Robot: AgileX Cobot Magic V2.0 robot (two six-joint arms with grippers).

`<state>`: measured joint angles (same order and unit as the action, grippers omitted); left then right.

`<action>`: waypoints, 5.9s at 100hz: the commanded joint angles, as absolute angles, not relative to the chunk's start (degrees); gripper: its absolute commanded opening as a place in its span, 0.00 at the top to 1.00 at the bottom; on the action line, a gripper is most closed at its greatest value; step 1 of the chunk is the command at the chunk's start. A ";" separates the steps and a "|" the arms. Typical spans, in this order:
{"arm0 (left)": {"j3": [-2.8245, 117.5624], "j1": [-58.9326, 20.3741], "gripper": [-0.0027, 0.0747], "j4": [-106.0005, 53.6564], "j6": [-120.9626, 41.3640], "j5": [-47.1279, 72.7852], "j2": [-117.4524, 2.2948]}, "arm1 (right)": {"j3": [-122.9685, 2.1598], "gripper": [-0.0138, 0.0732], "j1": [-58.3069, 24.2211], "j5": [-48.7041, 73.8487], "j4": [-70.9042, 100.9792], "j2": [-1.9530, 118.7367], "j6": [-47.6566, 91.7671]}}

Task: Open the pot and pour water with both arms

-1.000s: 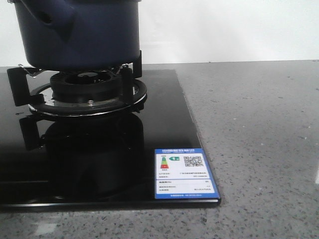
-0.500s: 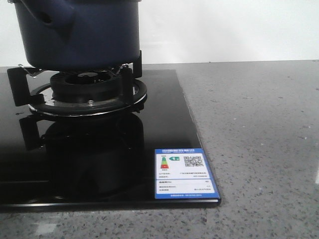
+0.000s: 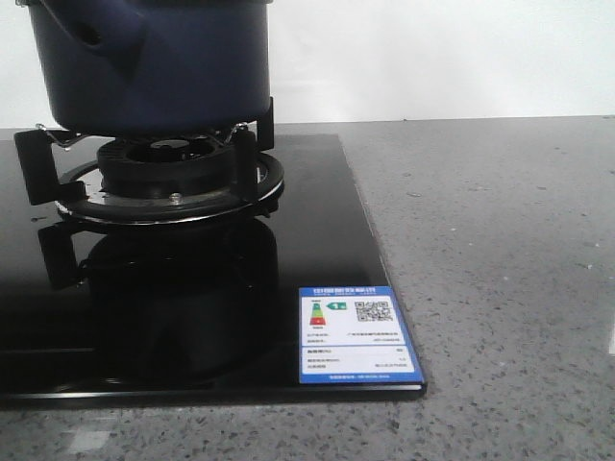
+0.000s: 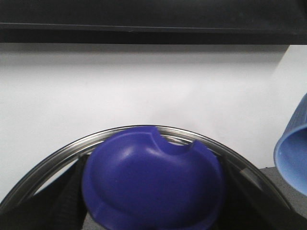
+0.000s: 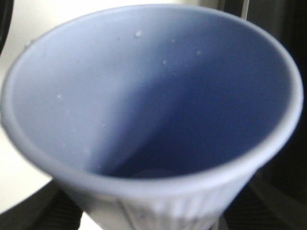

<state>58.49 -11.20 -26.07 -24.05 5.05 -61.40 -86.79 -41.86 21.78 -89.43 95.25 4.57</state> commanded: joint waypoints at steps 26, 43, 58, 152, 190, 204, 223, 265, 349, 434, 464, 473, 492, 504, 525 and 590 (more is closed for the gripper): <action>60.59 -10.96 0.50 -26.22 -23.89 -0.41 -59.82 | -89.05 0.48 -40.74 44.49 -85.80 83.43 -30.21; 60.59 -10.96 0.50 -26.22 -23.89 -0.41 -59.82 | -87.07 0.48 -34.23 40.00 -62.94 74.28 -30.72; 60.59 -10.96 0.50 -26.22 -23.89 -0.41 -59.82 | -77.45 0.48 -27.05 33.24 -54.83 64.74 -30.96; 60.59 -10.96 0.50 -26.22 -23.89 0.00 -59.82 | -23.89 0.48 -6.47 -15.64 -49.91 56.81 -49.55; 60.59 -10.96 0.50 -26.22 -23.89 0.00 -59.82 | -23.89 0.48 6.71 -35.97 -47.17 70.03 -45.95; 60.59 -10.96 0.50 -26.22 -23.89 0.00 -59.82 | -23.89 0.48 7.43 -38.35 -47.17 72.26 -44.51; 60.59 -10.96 0.50 -26.22 -23.89 0.00 -59.82 | -23.89 0.48 7.43 -38.72 -47.17 72.50 -36.65; 60.59 -10.96 0.50 -26.22 -23.89 0.00 -59.82 | -23.89 0.48 7.43 -38.73 -47.17 72.50 -34.70; 60.59 -10.96 0.50 -26.22 -23.89 0.00 -59.82 | -22.01 0.10 7.43 -38.96 -50.80 69.22 -40.10; 60.59 -10.96 0.50 -26.22 -23.89 -0.44 -59.82 | -17.32 0.34 7.43 -24.26 -52.95 30.20 -53.08; 60.59 -11.18 0.50 -28.59 -23.89 0.99 -60.29 | -24.24 0.92 7.43 -23.14 -53.21 28.67 -53.08; 60.59 -12.82 0.50 -29.17 -23.89 1.10 -60.64 | -24.68 0.93 7.43 -23.14 -53.34 28.67 -53.08; 60.59 -19.68 0.50 -29.06 -23.89 0.00 -62.73 | -24.68 0.93 7.43 -23.14 -53.49 28.67 -53.08; 60.59 -23.41 0.50 -29.06 -23.89 -2.21 -65.31 | -24.68 0.93 7.43 -23.02 -53.68 28.67 -53.08; 60.59 -26.27 0.50 -28.84 -23.89 -5.40 -69.68 | -24.68 0.93 7.43 -23.02 -53.99 28.67 -53.08; 60.59 -27.31 0.50 -27.63 -23.89 -6.42 -76.19 | -24.68 0.93 7.43 -22.39 -54.96 28.67 -53.08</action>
